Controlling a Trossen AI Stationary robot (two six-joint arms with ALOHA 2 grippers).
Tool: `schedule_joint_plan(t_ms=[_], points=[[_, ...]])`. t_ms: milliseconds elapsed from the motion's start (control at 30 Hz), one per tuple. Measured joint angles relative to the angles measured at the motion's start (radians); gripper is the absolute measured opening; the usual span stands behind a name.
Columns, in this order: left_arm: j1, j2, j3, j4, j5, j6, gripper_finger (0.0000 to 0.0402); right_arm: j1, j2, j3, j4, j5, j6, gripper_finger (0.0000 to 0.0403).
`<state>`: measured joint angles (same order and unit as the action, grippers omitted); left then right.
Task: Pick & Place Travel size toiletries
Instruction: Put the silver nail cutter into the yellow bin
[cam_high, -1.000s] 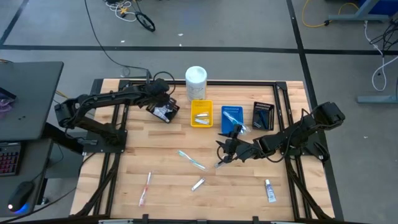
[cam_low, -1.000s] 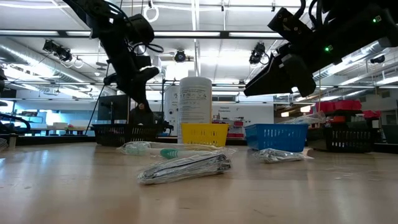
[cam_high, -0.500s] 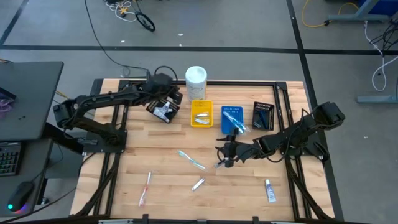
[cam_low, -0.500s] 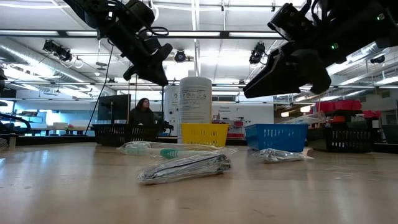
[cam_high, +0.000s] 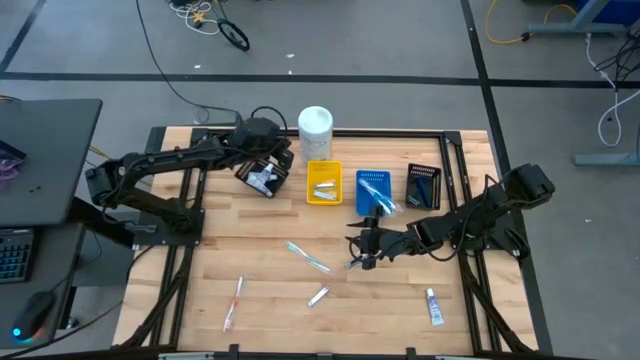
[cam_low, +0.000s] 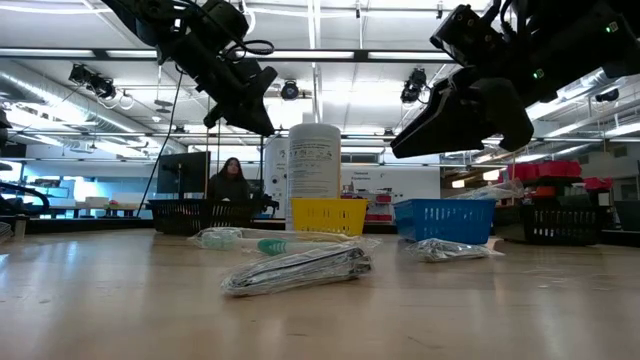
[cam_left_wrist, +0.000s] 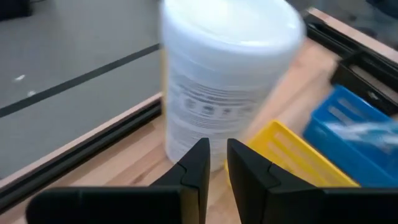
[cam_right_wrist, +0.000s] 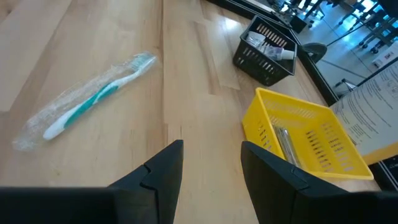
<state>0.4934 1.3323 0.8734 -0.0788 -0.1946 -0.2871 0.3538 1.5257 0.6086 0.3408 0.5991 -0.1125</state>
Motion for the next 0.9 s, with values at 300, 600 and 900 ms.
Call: schedule_joint_plan(t_ms=[300, 600, 900], points=[[-0.087, 0.0, 0.0, 0.002, 0.2, 0.185, 0.0061, -0.002, 0.0, 0.0, 0.01, -0.002, 0.0, 0.0172], [-0.301, 0.0, 0.0, -0.006, 0.217, 0.224, 0.0061, -0.013, 0.0, 0.0, 0.067, -0.009, 0.0, 0.0172], [-0.473, 0.0, 0.0, -0.02, 0.203, 0.217, 0.0061, -0.018, 0.0, 0.0, 0.088, 0.052, -0.011, 0.0172]])
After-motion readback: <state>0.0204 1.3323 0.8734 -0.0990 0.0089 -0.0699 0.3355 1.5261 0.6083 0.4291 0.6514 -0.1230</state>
